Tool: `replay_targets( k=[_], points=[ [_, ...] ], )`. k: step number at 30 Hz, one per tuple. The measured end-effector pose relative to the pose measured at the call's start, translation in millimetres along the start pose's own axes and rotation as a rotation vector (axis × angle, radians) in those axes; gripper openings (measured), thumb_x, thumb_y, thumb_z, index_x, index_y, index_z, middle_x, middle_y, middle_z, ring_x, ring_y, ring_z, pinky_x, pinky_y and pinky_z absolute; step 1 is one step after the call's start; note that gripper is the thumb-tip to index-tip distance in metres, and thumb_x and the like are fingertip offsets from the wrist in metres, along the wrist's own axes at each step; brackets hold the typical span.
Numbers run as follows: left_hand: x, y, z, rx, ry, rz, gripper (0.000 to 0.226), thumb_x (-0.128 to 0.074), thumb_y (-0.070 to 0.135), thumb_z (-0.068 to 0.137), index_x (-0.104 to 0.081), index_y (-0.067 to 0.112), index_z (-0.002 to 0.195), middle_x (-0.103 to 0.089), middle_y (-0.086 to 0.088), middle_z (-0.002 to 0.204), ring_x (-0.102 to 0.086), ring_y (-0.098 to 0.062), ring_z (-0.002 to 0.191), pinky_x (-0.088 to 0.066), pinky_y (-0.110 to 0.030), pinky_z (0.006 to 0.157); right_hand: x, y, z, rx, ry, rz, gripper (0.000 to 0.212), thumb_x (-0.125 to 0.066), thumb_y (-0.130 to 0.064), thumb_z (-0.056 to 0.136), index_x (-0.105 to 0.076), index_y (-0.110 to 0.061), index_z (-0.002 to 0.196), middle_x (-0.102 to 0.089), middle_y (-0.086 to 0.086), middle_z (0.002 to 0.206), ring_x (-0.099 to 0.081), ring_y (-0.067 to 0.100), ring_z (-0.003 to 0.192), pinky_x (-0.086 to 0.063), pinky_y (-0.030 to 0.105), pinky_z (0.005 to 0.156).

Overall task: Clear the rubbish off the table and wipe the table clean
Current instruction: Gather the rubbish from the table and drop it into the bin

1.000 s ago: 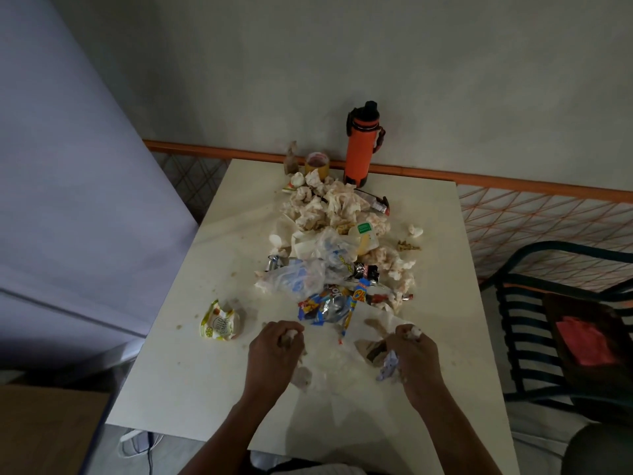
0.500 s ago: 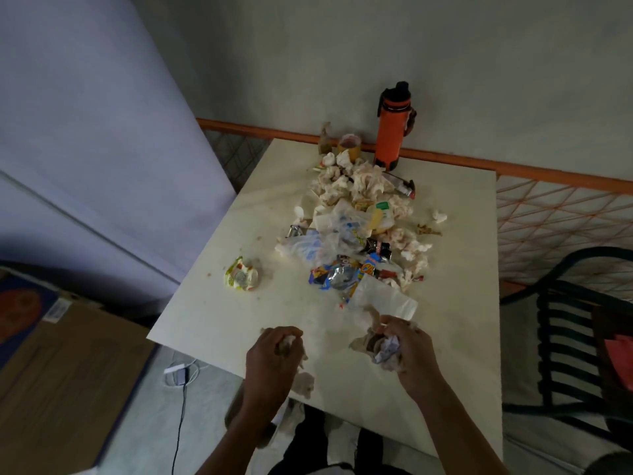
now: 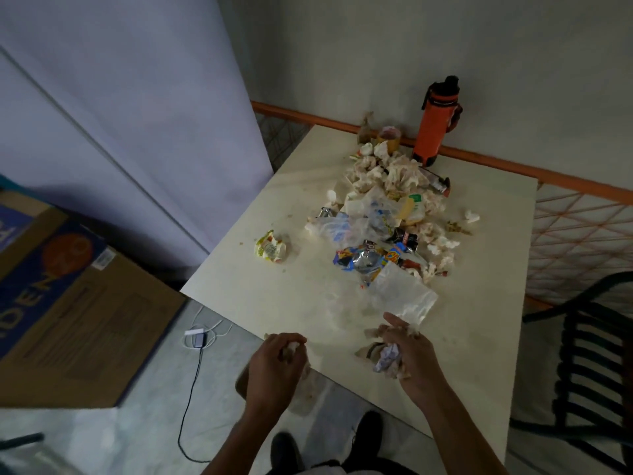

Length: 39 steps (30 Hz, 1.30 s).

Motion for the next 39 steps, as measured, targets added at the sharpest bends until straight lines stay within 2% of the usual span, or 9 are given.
replay_targets(
  k=[3, 5, 9, 16, 21, 24, 28, 33, 39],
  points=[
    [18, -13, -4, 0.002, 0.027, -0.038, 0.019, -0.070, 0.016, 0.091, -0.072, 0.035, 0.094, -0.069, 0.013, 0.092, -0.067, -0.001, 0.081, -0.059, -0.036, 0.073, -22, 3, -11, 0.006, -0.052, -0.038, 0.008, -0.066, -0.005, 0.085, -0.074, -0.006, 0.084, -0.064, 0.014, 0.055, -0.059, 0.024, 0.041, -0.046, 0.032, 0.055],
    [30, -24, -5, -0.002, 0.030, -0.067, 0.017, -0.069, 0.020, 0.092, -0.071, 0.037, 0.096, -0.067, 0.017, 0.095, -0.068, -0.003, 0.080, -0.061, -0.041, 0.068, -39, 5, -21, 0.004, -0.085, -0.112, 0.020, -0.083, -0.020, 0.067, -0.071, -0.005, 0.059, -0.052, 0.015, 0.044, -0.053, 0.027, 0.034, -0.045, 0.034, 0.055],
    [69, -56, -14, -0.019, 0.045, -0.058, 0.016, -0.069, 0.025, 0.092, -0.069, 0.039, 0.098, -0.065, 0.016, 0.094, -0.067, -0.006, 0.081, -0.060, -0.043, 0.067, -84, 31, -34, 0.022, -0.106, -0.306, 0.027, -0.080, -0.015, 0.076, -0.063, 0.005, 0.067, -0.054, 0.015, 0.046, -0.054, 0.025, 0.033, -0.046, 0.026, 0.040],
    [137, -119, -40, 0.030, 0.069, -0.030, 0.020, -0.058, 0.046, 0.083, -0.068, 0.036, 0.097, -0.064, 0.009, 0.084, -0.061, -0.006, 0.075, -0.055, -0.040, 0.068, -156, 108, -56, 0.195, -0.147, -0.834, 0.015, -0.082, -0.020, 0.077, -0.072, -0.013, 0.068, -0.072, 0.003, 0.065, -0.068, 0.020, 0.064, -0.054, 0.031, 0.063],
    [166, -162, -54, 0.085, 0.008, 0.038, 0.024, -0.060, 0.045, 0.083, -0.073, 0.035, 0.100, -0.065, 0.012, 0.093, -0.061, -0.003, 0.080, -0.055, -0.037, 0.076, -180, 152, -71, 0.253, -0.192, -1.071, 0.013, -0.079, -0.018, 0.079, -0.069, -0.015, 0.071, -0.068, -0.001, 0.063, -0.059, 0.000, 0.051, -0.043, 0.012, 0.048],
    [176, -179, -66, 0.109, -0.024, 0.077, 0.031, -0.055, 0.053, 0.079, -0.073, 0.036, 0.097, -0.066, 0.012, 0.093, -0.061, -0.005, 0.082, -0.054, -0.036, 0.077, -174, 180, -76, 0.191, -0.160, -1.113, 0.024, -0.080, -0.024, 0.077, -0.063, -0.015, 0.064, -0.067, -0.001, 0.059, -0.062, 0.008, 0.053, -0.048, 0.022, 0.054],
    [179, -193, -83, 0.131, -0.054, 0.122, 0.013, -0.065, 0.037, 0.087, -0.072, 0.037, 0.098, -0.066, 0.012, 0.093, -0.062, -0.004, 0.080, -0.055, -0.038, 0.075, -156, 203, -91, 0.105, -0.160, -1.144, 0.035, -0.079, -0.038, 0.080, -0.064, -0.011, 0.064, -0.064, -0.005, 0.055, -0.055, -0.005, 0.044, -0.039, 0.011, 0.046],
    [170, -186, -100, 0.112, -0.073, 0.115, 0.016, -0.068, 0.030, 0.090, -0.067, 0.046, 0.090, -0.066, 0.013, 0.093, -0.066, -0.002, 0.073, -0.058, -0.036, 0.072, -127, 216, -112, 0.033, -0.107, -1.085, 0.048, -0.066, -0.053, 0.088, -0.064, -0.008, 0.071, -0.067, 0.004, 0.070, -0.059, 0.009, 0.062, -0.038, 0.009, 0.050],
    [148, -172, -124, 0.080, -0.196, 0.173, 0.014, -0.070, 0.024, 0.089, -0.073, 0.035, 0.098, -0.067, 0.009, 0.095, -0.066, -0.002, 0.073, -0.056, -0.025, 0.071, -96, 225, -135, 0.060, -0.045, -0.971, 0.053, -0.060, -0.051, 0.092, -0.052, -0.016, 0.054, -0.060, 0.002, 0.060, -0.057, 0.014, 0.061, -0.043, 0.030, 0.063]
  ],
)
Point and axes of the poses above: each hand's wrist, its own z-axis towards the middle knuckle, its own x-axis out of the back of the hand, y = z × x, the point moved 3 cm from there along z, towards the middle knuckle
